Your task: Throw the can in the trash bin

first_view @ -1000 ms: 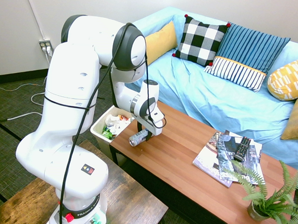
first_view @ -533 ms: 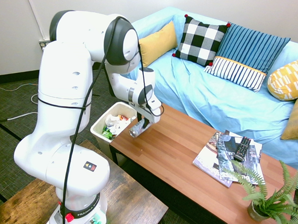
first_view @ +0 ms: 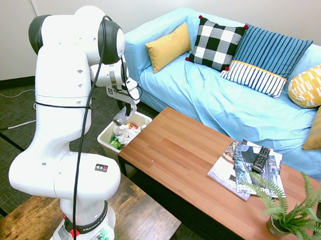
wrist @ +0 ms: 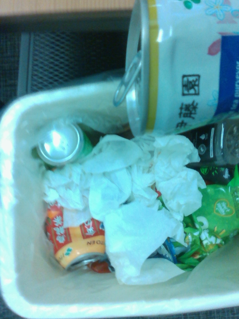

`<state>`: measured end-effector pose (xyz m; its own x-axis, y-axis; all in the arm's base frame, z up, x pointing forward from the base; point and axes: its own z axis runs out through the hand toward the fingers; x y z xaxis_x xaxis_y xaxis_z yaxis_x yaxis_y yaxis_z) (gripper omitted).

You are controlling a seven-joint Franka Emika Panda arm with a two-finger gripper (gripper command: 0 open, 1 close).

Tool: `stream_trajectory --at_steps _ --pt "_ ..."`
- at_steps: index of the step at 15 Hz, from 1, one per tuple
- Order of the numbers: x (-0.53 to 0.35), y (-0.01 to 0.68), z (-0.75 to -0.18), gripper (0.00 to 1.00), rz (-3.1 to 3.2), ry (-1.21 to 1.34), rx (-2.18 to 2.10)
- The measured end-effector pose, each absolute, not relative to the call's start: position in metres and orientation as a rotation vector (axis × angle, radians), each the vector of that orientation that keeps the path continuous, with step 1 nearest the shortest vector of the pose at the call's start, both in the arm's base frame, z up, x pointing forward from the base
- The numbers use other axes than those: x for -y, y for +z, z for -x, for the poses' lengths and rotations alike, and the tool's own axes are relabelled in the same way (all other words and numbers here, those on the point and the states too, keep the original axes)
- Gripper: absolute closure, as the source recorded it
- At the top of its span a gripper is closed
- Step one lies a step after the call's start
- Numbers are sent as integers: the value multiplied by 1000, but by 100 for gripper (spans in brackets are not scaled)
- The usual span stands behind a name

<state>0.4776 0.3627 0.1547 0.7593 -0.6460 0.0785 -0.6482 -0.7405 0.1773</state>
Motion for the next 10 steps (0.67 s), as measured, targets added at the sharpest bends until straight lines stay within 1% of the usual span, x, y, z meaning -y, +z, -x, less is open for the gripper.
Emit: stream_trajectory --at_steps 3,10 --pt "-381 142 -487 0 -2759 22 1000" --pt "-387 147 -495 0 -2753 30 1002"
